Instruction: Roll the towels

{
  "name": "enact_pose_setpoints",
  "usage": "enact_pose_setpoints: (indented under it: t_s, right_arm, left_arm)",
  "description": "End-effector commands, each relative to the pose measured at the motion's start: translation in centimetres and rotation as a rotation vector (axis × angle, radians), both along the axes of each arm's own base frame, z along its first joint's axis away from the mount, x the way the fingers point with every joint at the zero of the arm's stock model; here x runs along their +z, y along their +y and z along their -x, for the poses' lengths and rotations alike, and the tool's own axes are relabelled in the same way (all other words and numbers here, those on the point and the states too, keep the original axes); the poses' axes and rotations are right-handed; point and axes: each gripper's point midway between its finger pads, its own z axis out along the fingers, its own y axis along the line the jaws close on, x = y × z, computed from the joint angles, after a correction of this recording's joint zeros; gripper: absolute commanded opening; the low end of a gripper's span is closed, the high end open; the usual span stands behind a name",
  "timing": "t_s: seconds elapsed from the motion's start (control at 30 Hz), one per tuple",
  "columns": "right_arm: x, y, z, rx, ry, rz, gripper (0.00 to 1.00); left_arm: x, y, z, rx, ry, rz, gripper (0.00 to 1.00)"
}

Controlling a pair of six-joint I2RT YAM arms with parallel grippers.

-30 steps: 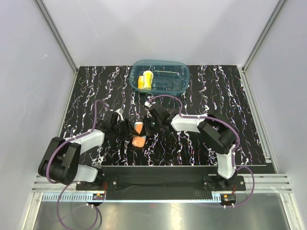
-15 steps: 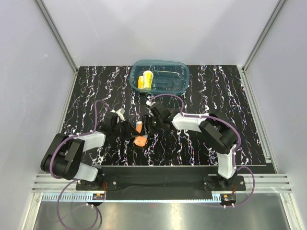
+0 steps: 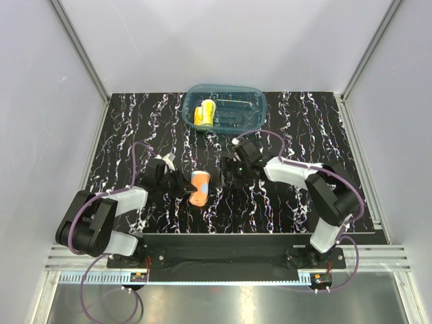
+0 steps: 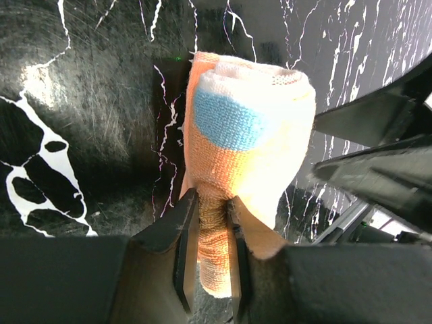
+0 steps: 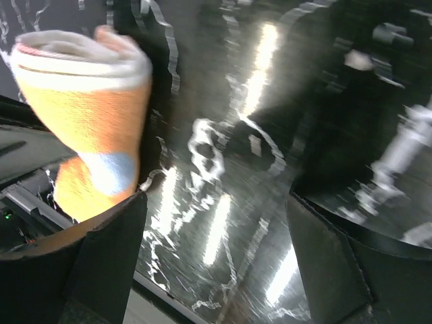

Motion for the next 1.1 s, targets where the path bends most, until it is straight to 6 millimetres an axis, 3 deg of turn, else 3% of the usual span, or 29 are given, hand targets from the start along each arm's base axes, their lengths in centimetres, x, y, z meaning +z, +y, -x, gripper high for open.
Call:
enact_pose_setpoints:
  t_s: [0.0,0.13,0.37,0.73,1.07]
  right_arm:
    - [2.3,-1.4,0.3,-0.032,-0.043,-0.025,0.91]
    - [3.1,-0.6,1.0,-0.021,-0.016,-0.121,0.93]
    - [3.0,2.3,1.4,-0.001,0.034,-0.292,0.91]
    - [-0.2,5.6,2.6,0.05,0.089,-0.288,0.75]
    - [-3.0,7.0,3.7,0.041,0.144,-0.3,0.42]
  left_arm:
    - [-0.2,0.0,1.0,0.002,0.044,-0.002,0.0]
    - [0.7,-0.4,0.5,0.009,0.037,0.027,0.0]
    - [-0.8,-0.8,1.6,0.038,0.106,0.096,0.0]
    - [-1.0,-2.1,1.9,0.065,0.155,0.232,0.0]
    - [-1.3,-2.8,2.7,0.068,0.2,0.335,0.0]
